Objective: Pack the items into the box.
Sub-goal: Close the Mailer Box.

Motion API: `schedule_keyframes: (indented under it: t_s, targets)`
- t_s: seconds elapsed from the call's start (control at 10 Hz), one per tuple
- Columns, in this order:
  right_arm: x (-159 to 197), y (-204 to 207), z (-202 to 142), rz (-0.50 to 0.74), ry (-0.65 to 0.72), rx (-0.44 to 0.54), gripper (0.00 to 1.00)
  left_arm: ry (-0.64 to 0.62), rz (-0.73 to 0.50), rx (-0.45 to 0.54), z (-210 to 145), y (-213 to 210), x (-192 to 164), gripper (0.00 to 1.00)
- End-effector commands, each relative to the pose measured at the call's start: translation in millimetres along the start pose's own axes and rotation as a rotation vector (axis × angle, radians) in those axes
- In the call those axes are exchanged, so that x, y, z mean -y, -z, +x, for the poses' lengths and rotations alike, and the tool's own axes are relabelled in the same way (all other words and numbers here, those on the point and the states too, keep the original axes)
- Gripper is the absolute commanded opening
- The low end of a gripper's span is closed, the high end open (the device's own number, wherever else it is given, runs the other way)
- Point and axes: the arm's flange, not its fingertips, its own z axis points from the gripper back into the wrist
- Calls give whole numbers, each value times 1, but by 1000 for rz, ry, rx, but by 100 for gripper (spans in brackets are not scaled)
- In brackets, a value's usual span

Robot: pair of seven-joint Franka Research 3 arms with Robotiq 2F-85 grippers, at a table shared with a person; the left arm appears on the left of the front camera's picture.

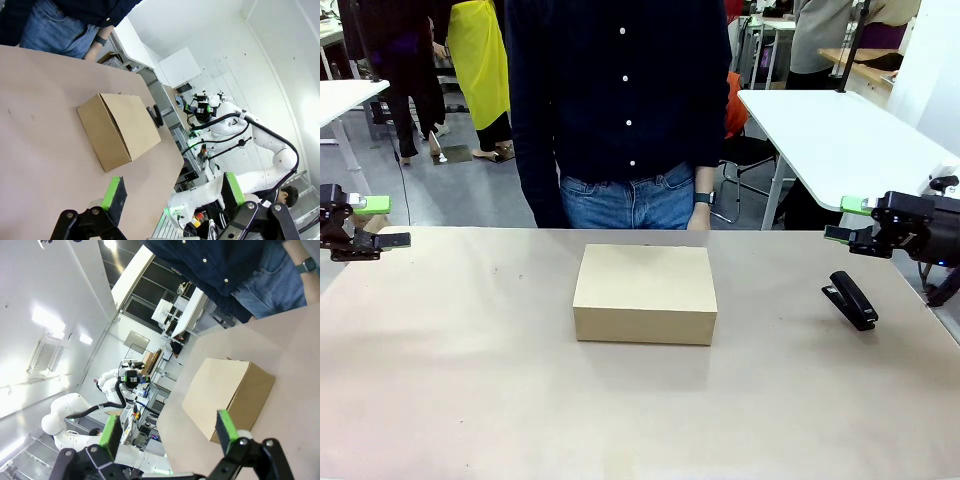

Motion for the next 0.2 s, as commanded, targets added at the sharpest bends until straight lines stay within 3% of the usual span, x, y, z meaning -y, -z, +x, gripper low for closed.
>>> schedule_keyframes:
  t_s: [0.0,0.1]
  targets:
    - [-2,1,1,9,-5,3,100,22,4,3,1,-2,2,100]
    - [-2,1,1,9,-5,3,100,22,4,3,1,-2,2,100]
